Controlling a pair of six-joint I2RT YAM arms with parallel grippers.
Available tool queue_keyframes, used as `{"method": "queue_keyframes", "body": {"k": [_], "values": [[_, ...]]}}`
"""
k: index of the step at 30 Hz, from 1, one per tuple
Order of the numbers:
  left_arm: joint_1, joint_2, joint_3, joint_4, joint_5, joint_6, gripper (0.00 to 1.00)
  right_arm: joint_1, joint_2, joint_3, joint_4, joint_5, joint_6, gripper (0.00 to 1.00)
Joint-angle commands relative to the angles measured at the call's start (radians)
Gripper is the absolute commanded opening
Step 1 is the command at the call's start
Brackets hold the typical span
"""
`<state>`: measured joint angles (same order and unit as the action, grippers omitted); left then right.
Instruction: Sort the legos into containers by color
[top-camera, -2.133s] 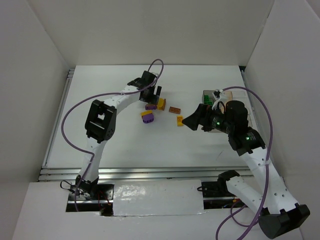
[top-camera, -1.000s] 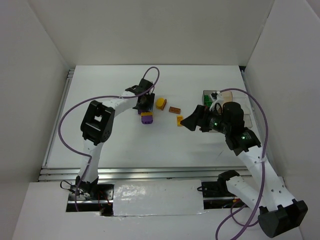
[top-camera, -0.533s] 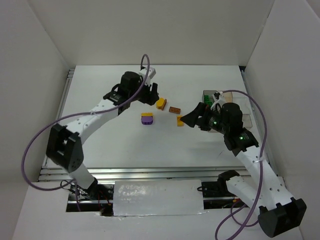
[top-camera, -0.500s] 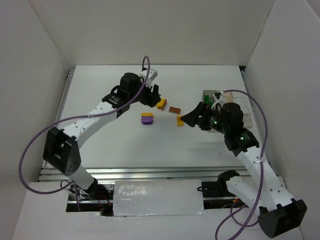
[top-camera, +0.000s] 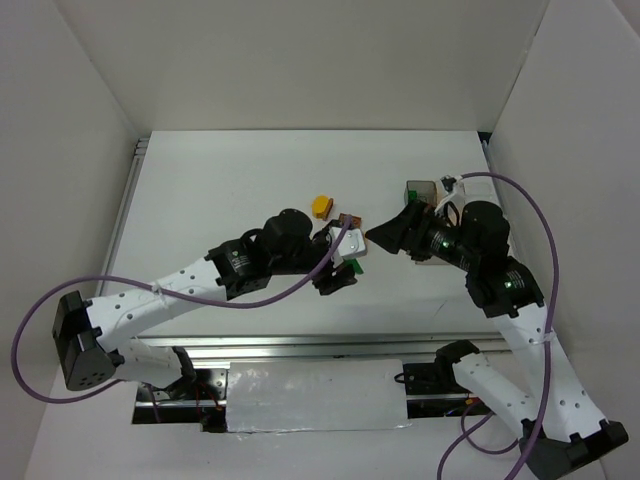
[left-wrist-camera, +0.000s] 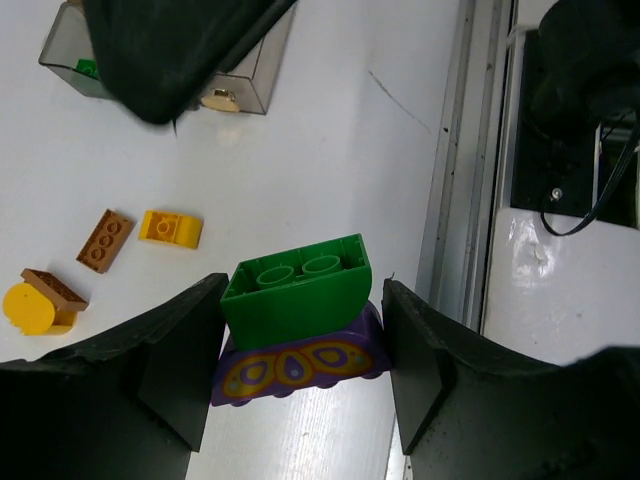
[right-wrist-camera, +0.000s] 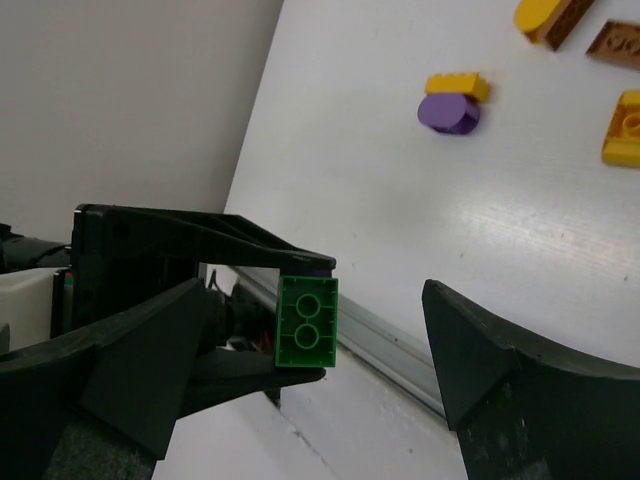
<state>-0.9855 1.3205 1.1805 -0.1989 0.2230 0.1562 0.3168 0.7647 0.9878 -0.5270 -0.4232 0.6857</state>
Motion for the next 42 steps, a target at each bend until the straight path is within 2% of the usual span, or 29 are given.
{"method": "queue_keyframes", "body": {"k": [1, 6, 12, 16, 19, 21, 23, 24, 26, 27, 28, 30, 31, 33, 34, 35, 42], "values": [[-0.048, 0.012, 0.066, -0.048, -0.056, 0.072, 0.00, 0.042, 0.022, 0.025, -0.094, -0.058, -0.032, 0.95], [-0.082, 0.031, 0.105, -0.063, -0.094, 0.097, 0.00, 0.136, 0.015, -0.018, -0.146, 0.024, -0.046, 0.93], [-0.090, 0.016, 0.117, -0.050, -0.083, 0.108, 0.00, 0.171, -0.007, -0.115, -0.067, -0.101, -0.011, 0.87], [-0.093, 0.009, 0.130, -0.053, -0.053, 0.108, 0.00, 0.209, 0.005, -0.124, -0.048, -0.081, -0.005, 0.81], [-0.094, -0.009, 0.122, -0.045, -0.011, 0.105, 0.00, 0.214, 0.010, -0.139, 0.010, -0.098, 0.008, 0.67], [-0.096, -0.015, 0.113, -0.039, 0.004, 0.103, 0.00, 0.214, 0.016, -0.146, 0.031, -0.121, 0.020, 0.62], [-0.096, -0.020, 0.111, -0.040, 0.016, 0.101, 0.01, 0.220, 0.033, -0.153, 0.071, -0.173, 0.035, 0.51], [-0.096, -0.020, 0.108, -0.042, 0.019, 0.101, 0.04, 0.223, 0.038, -0.155, 0.084, -0.187, 0.038, 0.47], [-0.096, -0.015, 0.108, -0.043, 0.016, 0.101, 0.06, 0.240, 0.042, -0.159, 0.110, -0.207, 0.049, 0.32], [-0.096, -0.015, 0.108, -0.048, 0.010, 0.101, 0.06, 0.245, 0.042, -0.159, 0.113, -0.204, 0.049, 0.10], [-0.096, -0.014, 0.107, -0.048, 0.007, 0.100, 0.09, 0.246, 0.041, -0.159, 0.114, -0.201, 0.049, 0.00], [-0.096, -0.014, 0.102, -0.043, -0.004, 0.095, 0.24, 0.245, 0.025, -0.169, 0.142, -0.196, 0.049, 0.00], [-0.096, -0.017, 0.099, -0.039, -0.014, 0.089, 0.34, 0.246, 0.016, -0.181, 0.154, -0.196, 0.055, 0.00], [-0.096, -0.024, 0.082, -0.017, -0.057, 0.056, 0.70, 0.246, -0.007, -0.198, 0.211, -0.190, 0.061, 0.00], [-0.096, -0.030, 0.073, 0.010, -0.104, 0.042, 0.82, 0.246, -0.016, -0.219, 0.232, -0.184, 0.064, 0.00], [-0.096, -0.036, 0.065, 0.024, -0.129, 0.025, 0.99, 0.246, -0.021, -0.230, 0.257, -0.178, 0.067, 0.00], [-0.091, -0.134, -0.002, 0.130, -0.315, -0.141, 1.00, 0.242, -0.053, -0.293, 0.407, -0.014, 0.063, 0.00]]}}
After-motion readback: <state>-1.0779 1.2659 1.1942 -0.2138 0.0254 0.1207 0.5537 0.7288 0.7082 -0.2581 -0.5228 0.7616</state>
